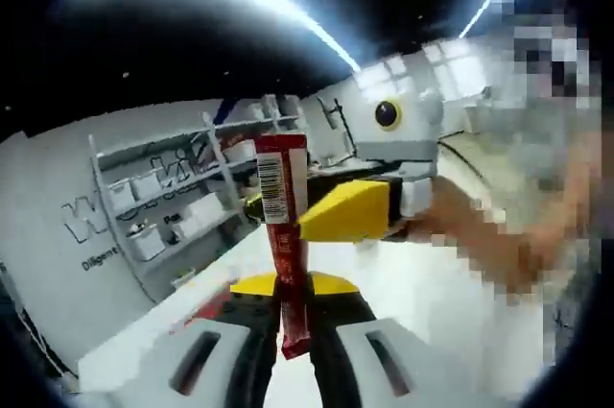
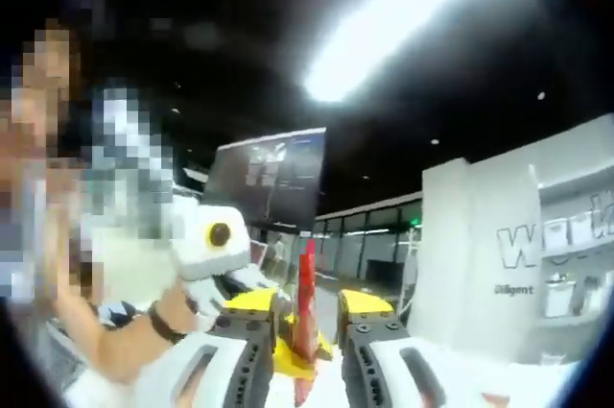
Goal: Tear open the coffee pouch, take out the coffee, and pour the coffee from the pouch into the cup
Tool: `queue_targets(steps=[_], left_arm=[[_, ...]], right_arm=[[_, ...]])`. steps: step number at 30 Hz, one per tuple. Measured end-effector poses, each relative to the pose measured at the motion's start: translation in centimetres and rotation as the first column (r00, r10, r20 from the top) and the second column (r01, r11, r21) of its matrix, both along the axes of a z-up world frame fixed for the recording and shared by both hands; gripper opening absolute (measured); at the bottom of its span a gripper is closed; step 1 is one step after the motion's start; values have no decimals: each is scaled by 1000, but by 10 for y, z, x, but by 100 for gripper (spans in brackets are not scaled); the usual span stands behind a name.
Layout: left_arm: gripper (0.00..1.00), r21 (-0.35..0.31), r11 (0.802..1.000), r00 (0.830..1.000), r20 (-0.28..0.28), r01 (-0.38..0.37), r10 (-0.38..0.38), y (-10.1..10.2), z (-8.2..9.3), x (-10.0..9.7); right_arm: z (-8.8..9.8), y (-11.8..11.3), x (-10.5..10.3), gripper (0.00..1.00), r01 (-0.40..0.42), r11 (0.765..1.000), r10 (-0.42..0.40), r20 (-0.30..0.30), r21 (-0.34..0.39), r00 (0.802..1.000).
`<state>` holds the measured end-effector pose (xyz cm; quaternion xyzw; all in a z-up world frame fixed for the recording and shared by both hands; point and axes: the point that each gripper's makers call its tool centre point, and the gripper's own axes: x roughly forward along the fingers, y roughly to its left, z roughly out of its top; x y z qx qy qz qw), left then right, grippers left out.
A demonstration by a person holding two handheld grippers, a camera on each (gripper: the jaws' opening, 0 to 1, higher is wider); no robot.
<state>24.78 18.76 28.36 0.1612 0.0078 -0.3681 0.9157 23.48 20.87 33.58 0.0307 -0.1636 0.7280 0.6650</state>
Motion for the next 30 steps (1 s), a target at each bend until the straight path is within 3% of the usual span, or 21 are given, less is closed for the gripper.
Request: queue_targets(steps=[2, 3, 4, 6, 10, 13, 15, 16, 18, 20, 21, 23, 25, 27, 30], left_arm=[[12, -45, 992, 991, -63, 118, -121, -6, -4, -15], [12, -80, 981, 978, -92, 178, -185, -8, -4, -23], [12, -136, 956, 955, -106, 262, -277, -10, -1, -35], [12, -168, 935, 936, -110, 313, -334, -10, 1, -43], [12, -173, 916, 914, -126, 362, -385, -9, -1, -50], [12, -179, 891, 884, -144, 418, -444, -15, -3, -60], [12, -169, 888, 878, -156, 427, -452, -19, -7, -61], [12, -161, 890, 879, -161, 426, -449, -20, -9, -61], [12, -160, 887, 876, -160, 433, -456, -20, -8, -61], [12, -149, 897, 894, -117, 415, -433, -17, -5, -54], [13, -128, 918, 921, -62, 376, -385, -13, 0, -45], [13, -104, 941, 947, 21, 321, -320, -8, 6, -32], [16, -109, 950, 957, 27, 291, -290, -6, 8, -26], [19, -125, 964, 972, 9, 233, -234, -4, 8, -15], [22, -67, 993, 995, 25, 101, -99, -4, 6, 8]], right_arm=[[-1, -3, -13, 26, -79, 997, 79, 5, 1, 997], [-2, -5, -21, 26, -130, 992, 130, 3, 0, 992], [-4, -8, -33, 26, -205, 979, 205, -1, -10, 979], [-5, -8, -40, 26, -240, 971, 240, 4, -12, 971], [-3, -8, -48, 25, -299, 954, 299, -10, -1, 954], [-3, -6, -54, 23, -343, 939, 343, -35, 11, 939], [-5, -5, -57, 19, -364, 931, 363, -52, 1, 930], [-6, -6, -63, 16, -401, 916, 400, -73, -8, 914], [-6, -4, -60, 15, -389, 921, 387, -85, -8, 918], [-4, -5, -55, 13, -373, 928, 371, -110, 1, 922], [-3, -4, -54, 12, -364, 931, 362, -114, 2, 925], [4, -4, -32, 10, -255, 966, 258, -156, 39, 954], [5, -4, -21, 9, -193, 980, 198, -182, 45, 963], [7, -4, 3, 9, -53, 996, 66, -207, 67, 976], [9, -3, 15, 8, 14, 996, 6, -231, 84, 973]])
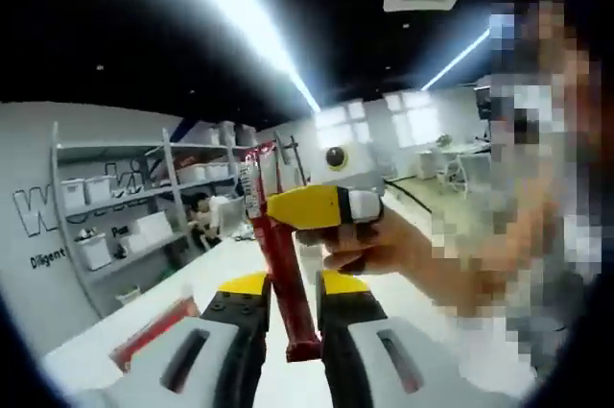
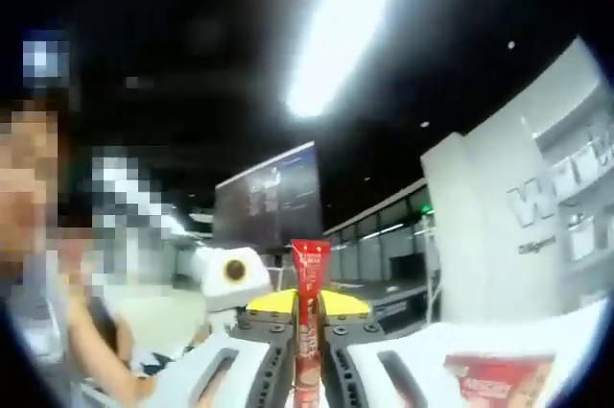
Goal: Tear open the coffee pouch, take out the coffee, and pour the coffee from the pouch into the cup
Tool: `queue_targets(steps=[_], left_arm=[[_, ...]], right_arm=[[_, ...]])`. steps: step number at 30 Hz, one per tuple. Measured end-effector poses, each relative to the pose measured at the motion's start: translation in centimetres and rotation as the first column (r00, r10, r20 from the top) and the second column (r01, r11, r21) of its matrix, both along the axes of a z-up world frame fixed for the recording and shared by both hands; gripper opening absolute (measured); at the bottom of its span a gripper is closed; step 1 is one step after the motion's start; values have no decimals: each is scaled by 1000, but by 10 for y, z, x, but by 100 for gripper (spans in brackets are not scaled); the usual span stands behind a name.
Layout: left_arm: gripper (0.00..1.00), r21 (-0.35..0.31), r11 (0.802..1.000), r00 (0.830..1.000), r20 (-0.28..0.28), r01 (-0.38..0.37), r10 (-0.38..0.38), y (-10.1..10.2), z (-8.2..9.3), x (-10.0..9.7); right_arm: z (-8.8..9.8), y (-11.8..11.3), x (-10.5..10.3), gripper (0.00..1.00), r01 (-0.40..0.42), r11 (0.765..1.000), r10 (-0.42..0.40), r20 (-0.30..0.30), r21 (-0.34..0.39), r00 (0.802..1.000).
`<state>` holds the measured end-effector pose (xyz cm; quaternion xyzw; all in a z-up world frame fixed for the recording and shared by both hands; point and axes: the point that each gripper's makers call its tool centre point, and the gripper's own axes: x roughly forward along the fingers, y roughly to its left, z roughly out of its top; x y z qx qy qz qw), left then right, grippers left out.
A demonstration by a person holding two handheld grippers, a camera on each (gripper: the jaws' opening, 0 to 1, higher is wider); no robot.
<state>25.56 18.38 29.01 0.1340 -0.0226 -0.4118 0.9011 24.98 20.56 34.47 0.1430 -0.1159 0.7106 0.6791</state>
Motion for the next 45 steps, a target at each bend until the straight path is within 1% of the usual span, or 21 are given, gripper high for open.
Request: queue_targets(steps=[4, 7, 8, 11, 13, 14, 15, 16, 18, 19, 21, 22, 24, 29, 30, 35, 36, 38, 39, 42, 45], left_arm=[[20, 65, 986, 987, 52, -156, 153, 2, 3, 18], [18, 72, 957, 955, 115, -282, 273, 1, 12, 21], [18, 72, 939, 934, 150, -337, 324, -1, 17, 21], [18, 78, 907, 898, 198, -415, 394, -1, 21, 22], [18, 104, 868, 854, 265, -486, 447, -2, 23, 23], [17, 110, 858, 843, 284, -501, 457, -2, 24, 24], [17, 118, 836, 818, 321, -535, 478, -2, 25, 24], [17, 121, 831, 811, 330, -543, 482, -2, 26, 24], [15, 143, 791, 766, 397, -595, 505, -1, 27, 24], [14, 151, 785, 761, 408, -601, 504, -2, 26, 24], [13, 152, 781, 758, 407, -606, 509, 1, 27, 23], [12, 147, 796, 772, 396, -588, 497, 1, 28, 22], [12, 146, 849, 832, 338, -507, 439, -2, 23, 20], [12, 150, 917, 908, 269, -370, 322, 2, 16, 16], [12, 150, 943, 937, 235, -298, 259, -2, 13, 11], [12, 74, 993, 986, 146, -92, 81, -6, 8, -4], [12, 65, 994, 989, 127, -83, 75, -5, 7, -5], [12, 5, 996, 993, 73, 87, -87, -5, 6, -18], [12, -8, 994, 992, 64, 113, -113, -5, 7, -20], [12, -42, 957, 957, -10, 289, -289, -10, -2, -39], [12, -107, 889, 889, -70, 445, -453, -16, -10, -58]], right_arm=[[2, -2, 11, 7, 63, 997, -62, -25, 34, 998], [8, -7, 18, 7, 84, 992, -79, -62, 91, 995], [11, -12, 20, 7, 90, 989, -81, -78, 115, 994], [15, -18, 24, 6, 127, 982, -116, -84, 142, 990], [17, -21, 25, 6, 144, 978, -132, -87, 151, 987], [18, -23, 26, 6, 151, 976, -139, -87, 155, 986], [19, -24, 26, 6, 158, 974, -146, -86, 160, 986], [19, -24, 26, 6, 159, 974, -147, -86, 160, 985], [20, -24, 24, 6, 168, 972, -158, -70, 166, 985], [21, -23, 22, 6, 159, 973, -152, -58, 167, 987], [23, -21, 18, 9, 132, 977, -135, 9, 169, 991], [23, -21, 18, 15, 131, 977, -136, 18, 170, 990], [24, -19, 18, 28, 124, 980, -131, 38, 158, 991], [19, -15, 7, 29, 56, 991, -67, 90, 122, 994], [18, -14, 4, 29, 32, 993, -44, 108, 111, 993], [10, -16, -20, 33, -139, 987, 120, 193, 84, 974], [9, -17, -22, 33, -151, 985, 132, 202, 84, 970], [2, -24, -34, 32, -231, 971, 211, 248, 53, 945], [1, -25, -35, 31, -236, 970, 215, 251, 54, 944], [-2, -26, -40, 30, -282, 958, 262, 249, 47, 932], [-5, -27, -55, 29, -386, 921, 365, 232, 51, 901]])
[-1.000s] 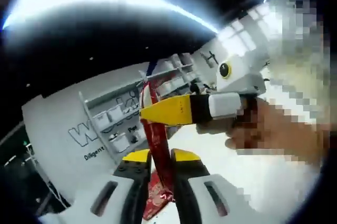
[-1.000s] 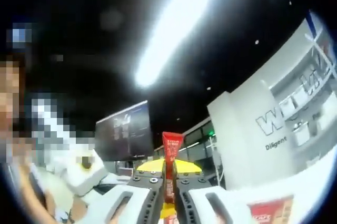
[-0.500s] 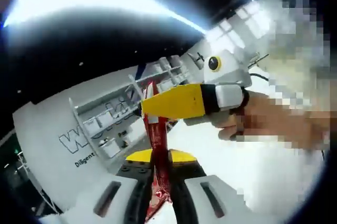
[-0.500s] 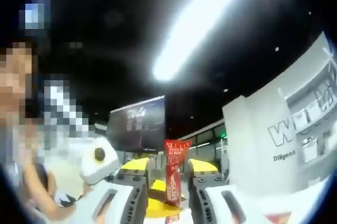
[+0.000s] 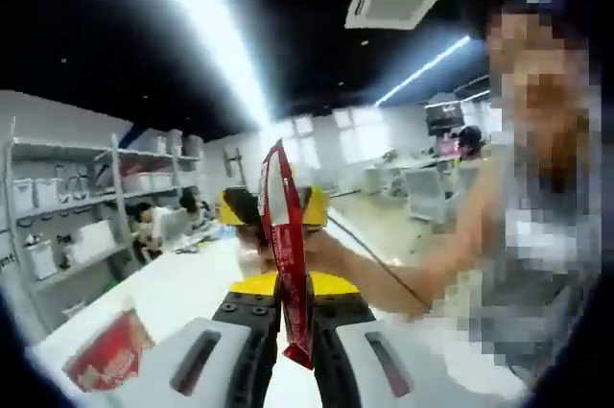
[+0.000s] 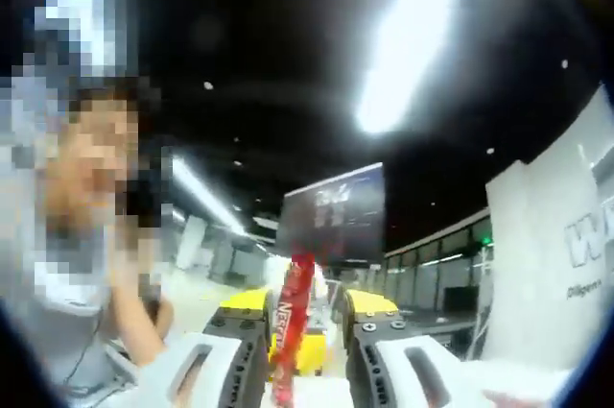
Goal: Tear open the coffee pouch, take out the coffee, and pour the coffee from the pouch into the cup
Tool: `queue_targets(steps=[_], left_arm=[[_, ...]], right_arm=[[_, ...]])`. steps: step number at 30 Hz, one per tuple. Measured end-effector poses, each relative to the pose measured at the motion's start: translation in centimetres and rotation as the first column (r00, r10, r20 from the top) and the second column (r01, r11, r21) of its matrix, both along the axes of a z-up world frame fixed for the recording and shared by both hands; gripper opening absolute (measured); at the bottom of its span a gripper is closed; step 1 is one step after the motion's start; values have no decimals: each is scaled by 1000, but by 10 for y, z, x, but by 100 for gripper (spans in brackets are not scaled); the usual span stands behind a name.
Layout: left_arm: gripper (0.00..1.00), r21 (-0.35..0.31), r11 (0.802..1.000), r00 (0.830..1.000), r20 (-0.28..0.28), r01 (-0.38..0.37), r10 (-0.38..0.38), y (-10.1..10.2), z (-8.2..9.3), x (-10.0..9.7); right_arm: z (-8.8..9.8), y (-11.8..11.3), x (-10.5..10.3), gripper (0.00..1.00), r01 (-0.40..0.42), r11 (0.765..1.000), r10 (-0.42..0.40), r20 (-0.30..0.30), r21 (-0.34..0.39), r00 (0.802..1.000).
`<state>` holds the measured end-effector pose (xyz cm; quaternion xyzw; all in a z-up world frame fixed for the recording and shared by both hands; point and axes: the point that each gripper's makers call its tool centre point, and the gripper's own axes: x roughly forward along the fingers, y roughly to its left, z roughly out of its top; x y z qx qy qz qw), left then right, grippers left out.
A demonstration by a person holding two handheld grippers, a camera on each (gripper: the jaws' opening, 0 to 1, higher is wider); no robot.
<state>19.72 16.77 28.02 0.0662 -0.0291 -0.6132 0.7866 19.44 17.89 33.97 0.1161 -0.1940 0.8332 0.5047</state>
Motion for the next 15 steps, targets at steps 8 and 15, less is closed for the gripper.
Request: queue_targets(steps=[8, 15], left_arm=[[12, -1, 997, 995, -60, 74, -74, -5, -16, -4], [12, 6, 999, 995, -87, 48, -47, 4, -23, 0]], right_arm=[[-11, 10, -8, 15, -85, 992, 77, -81, -93, 994], [-17, 16, 0, 12, -28, 989, 16, -80, -143, 997]])
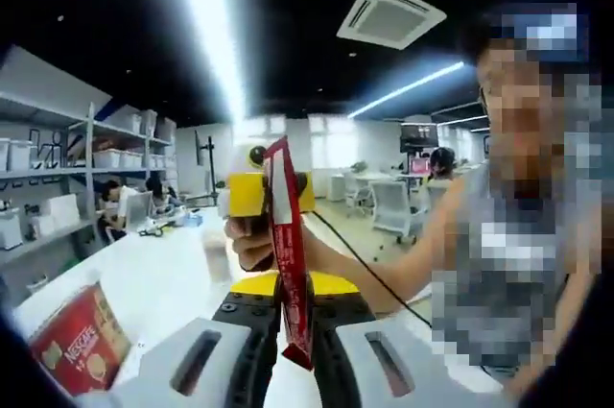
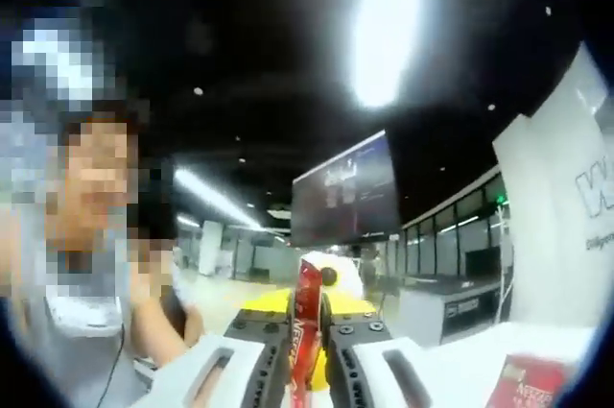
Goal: Tear open the coffee pouch, take out the coffee, and pour the coffee from the pouch into the cup
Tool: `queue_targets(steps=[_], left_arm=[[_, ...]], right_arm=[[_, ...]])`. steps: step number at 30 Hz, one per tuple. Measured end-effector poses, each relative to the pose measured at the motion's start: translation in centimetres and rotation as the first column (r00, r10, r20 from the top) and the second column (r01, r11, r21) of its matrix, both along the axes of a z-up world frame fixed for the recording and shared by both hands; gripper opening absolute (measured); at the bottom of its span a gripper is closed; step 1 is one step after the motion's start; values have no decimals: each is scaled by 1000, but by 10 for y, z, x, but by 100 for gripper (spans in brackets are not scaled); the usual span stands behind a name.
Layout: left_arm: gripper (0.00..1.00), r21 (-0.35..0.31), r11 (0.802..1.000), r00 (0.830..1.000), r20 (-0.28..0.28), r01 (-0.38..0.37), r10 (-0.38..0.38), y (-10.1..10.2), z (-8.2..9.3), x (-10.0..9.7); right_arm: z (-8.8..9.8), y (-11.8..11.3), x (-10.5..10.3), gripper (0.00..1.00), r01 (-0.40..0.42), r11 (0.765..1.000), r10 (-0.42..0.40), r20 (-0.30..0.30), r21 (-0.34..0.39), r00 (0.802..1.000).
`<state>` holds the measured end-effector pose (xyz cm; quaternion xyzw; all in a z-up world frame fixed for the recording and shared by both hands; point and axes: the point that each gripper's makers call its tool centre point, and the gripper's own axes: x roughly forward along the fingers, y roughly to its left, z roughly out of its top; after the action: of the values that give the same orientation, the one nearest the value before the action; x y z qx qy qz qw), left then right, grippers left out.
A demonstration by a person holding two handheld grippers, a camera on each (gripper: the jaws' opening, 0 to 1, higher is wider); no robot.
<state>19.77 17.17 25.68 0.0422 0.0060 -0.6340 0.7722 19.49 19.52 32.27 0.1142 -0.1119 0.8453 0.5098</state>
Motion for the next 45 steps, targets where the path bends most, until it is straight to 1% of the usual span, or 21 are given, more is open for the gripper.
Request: queue_targets(steps=[4, 5, 6, 7, 8, 9, 10, 11, 12, 15, 18, 19, 20, 22, 24, 25, 29, 32, 35, 40, 45], left_arm=[[12, -3, 1000, 1000, 0, 17, -17, 0, -2, -9], [12, -12, 1000, 1000, 3, 14, -14, 3, 0, -8], [12, -43, 999, 1000, 9, 8, -7, 7, 4, -6], [13, -76, 997, 1000, 30, -5, 7, 11, 10, -3], [13, -91, 996, 999, 49, -17, 22, 12, 12, 0], [14, -107, 993, 994, 95, -46, 57, 18, 15, 7], [14, -105, 992, 987, 135, -72, 86, 20, 15, 12], [15, -94, 990, 978, 172, -105, 120, 23, 15, 18], [15, -82, 988, 974, 176, -131, 144, 25, 13, 22], [16, -64, 984, 975, 134, -167, 174, 29, 11, 35], [16, -52, 979, 971, 129, -197, 203, 29, 11, 45], [17, -43, 975, 966, 134, -216, 220, 28, 10, 47], [17, -35, 973, 963, 140, -229, 232, 28, 9, 49], [17, -15, 967, 953, 168, -253, 251, 26, 8, 51], [16, 7, 956, 931, 229, -293, 283, 27, 7, 55], [15, 16, 954, 929, 234, -299, 287, 27, 6, 55], [13, 29, 950, 932, 204, -312, 300, 27, 9, 53], [12, 32, 952, 940, 171, -304, 295, 26, 9, 48], [12, 32, 955, 944, 163, -295, 287, 26, 9, 45], [12, 45, 953, 943, 163, -300, 290, 28, 5, 46], [12, 40, 952, 944, 152, -304, 294, 29, 4, 42]], right_arm=[[0, 3, -2, 9, 1, 1000, -2, -5, -21, 1000], [1, 4, -2, 8, -1, 1000, 1, -24, -25, 1000], [5, 6, 2, 7, 4, 999, -7, -97, -32, 995], [8, 7, 5, 7, 12, 1000, -15, -124, -23, 992], [9, 7, 6, 7, 15, 1000, -17, -130, -14, 991], [10, 8, 8, 6, 32, 999, -33, -130, -6, 991], [9, 10, 14, 6, 75, 997, -76, -138, -14, 988], [6, 12, 21, 6, 116, 993, -120, -141, -33, 983], [5, 14, 25, 6, 153, 987, -158, -135, -41, 978], [0, 19, 35, 6, 222, 972, -230, -136, -72, 964], [-2, 21, 39, 7, 257, 963, -265, -115, -82, 957], [-3, 22, 41, 7, 279, 957, -287, -91, -84, 954], [-3, 23, 42, 7, 286, 954, -293, -93, -85, 952], [-3, 23, 45, 7, 298, 950, -306, -92, -90, 948], [-4, 24, 47, 7, 306, 948, -314, -92, -92, 945], [-5, 25, 47, 7, 311, 946, -319, -86, -97, 944], [-4, 25, 43, 8, 303, 949, -309, -70, -82, 949], [-3, 24, 37, 12, 284, 957, -286, -26, -62, 958], [-8, 25, 35, 15, 291, 954, -291, 14, -73, 957], [-15, 29, 38, 14, 286, 952, -285, 25, -106, 958], [-16, 29, 39, 10, 284, 951, -283, 27, -120, 959]])
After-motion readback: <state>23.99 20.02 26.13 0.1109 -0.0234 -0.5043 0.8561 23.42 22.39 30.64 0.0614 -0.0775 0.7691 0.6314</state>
